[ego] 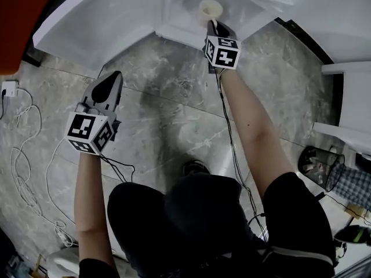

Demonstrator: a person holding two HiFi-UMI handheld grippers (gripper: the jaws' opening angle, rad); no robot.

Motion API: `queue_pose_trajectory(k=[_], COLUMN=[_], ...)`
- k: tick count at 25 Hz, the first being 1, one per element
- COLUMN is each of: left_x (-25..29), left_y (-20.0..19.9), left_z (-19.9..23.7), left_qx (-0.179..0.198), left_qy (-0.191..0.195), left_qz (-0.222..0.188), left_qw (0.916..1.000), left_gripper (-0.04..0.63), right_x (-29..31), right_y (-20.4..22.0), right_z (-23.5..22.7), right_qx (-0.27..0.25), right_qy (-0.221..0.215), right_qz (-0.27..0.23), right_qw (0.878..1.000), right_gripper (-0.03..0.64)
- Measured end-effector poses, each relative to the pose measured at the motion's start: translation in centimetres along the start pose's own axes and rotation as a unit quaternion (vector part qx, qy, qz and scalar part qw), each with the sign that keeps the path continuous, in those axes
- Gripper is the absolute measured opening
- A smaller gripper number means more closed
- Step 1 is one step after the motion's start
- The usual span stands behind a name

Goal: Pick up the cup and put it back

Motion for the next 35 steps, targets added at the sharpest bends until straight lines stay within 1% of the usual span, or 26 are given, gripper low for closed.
queue_pose_trajectory(k=[2,4,6,8,10,12,15,17,19,23,26,28,29,32,35], left_x=[0.4,0.5,0.3,0.0,-0.3,-1.0,-3.6,-5.6,-7.8,-12.6,-16.4,-19.3,-20.8,-25.6,-30.2], left_y=[0.2,0.1,0.0,0.1,-0.4,-1.6,-3.2,-4.8,-6.9,-11.7,-15.4,-17.6,-18.7,-22.1,-25.4], left_z=[-0.2,0.1,0.4,0.3,0.2,-0.5,-3.3,-5.2,-6.9,-9.7,-11.7,-13.2,-13.9,-15.7,-17.7], left_qx=[0.005,0.009,0.007,0.001,0.0,-0.008,-0.034,-0.035,-0.037,-0.058,-0.084,-0.093,-0.095,-0.108,-0.119], left_qy=[0.007,0.007,0.004,0.002,0.002,0.003,0.016,0.026,0.026,0.005,-0.007,-0.01,-0.011,-0.018,-0.022], left_qz=[0.003,0.004,0.003,0.006,0.01,0.011,0.027,0.044,0.05,0.042,0.033,0.036,0.039,0.041,0.038], left_qw=[1.0,0.9999,1.0,1.0,0.9999,0.9999,0.9989,0.9981,0.9977,0.9974,0.9959,0.995,0.9947,0.9931,0.9919], left_gripper=[0.011,0.011,0.011,0.011,0.011,0.011,0.011,0.011,0.011,0.011,0.011,0.011,0.011,0.011,0.011], right_x=[0.5,1.0,1.2,0.8,-0.3,-2.3,-7.3,-10.9,-14.1,-20.7,-25.8,-29.7,-31.9,-38.3,-45.0], right_y=[0.2,-0.3,-0.7,-0.6,-0.8,-1.9,-3.2,-4.6,-6.7,-10.8,-14.0,-16.2,-17.2,-21.1,-26.0], right_z=[0.0,0.1,0.4,0.7,0.9,1.1,2.0,2.7,3.5,5.3,6.9,8.1,8.7,10.0,9.7], right_qx=[-0.006,0.0,0.006,0.013,0.02,0.017,0.003,0.005,0.015,0.021,0.01,0.006,0.007,0.025,0.038], right_qy=[0.008,0.016,0.01,-0.005,-0.008,-0.004,-0.013,-0.015,-0.017,-0.031,-0.057,-0.078,-0.085,-0.091,-0.079], right_qz=[0.002,0.005,0.016,0.036,0.048,0.055,0.085,0.098,0.103,0.112,0.119,0.124,0.126,0.125,0.104], right_qw=[1.0,1.0,1.0,0.999,0.999,0.998,0.996,0.995,0.994,0.993,0.991,0.989,0.988,0.988,0.991], right_gripper=[0.052,0.054,0.065,0.226,0.219,0.219,0.219,0.218,0.215,0.203,0.196,0.172,0.17,0.163,0.16])
Point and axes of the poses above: the fingertips, and each gripper's own axes: x forward along the fingers, z to its left, y out of its underside, the point moved 8 cm from there along -x, backward along the fingers, and after that the axes turned 1 degree about y, right-handed, at the moved point
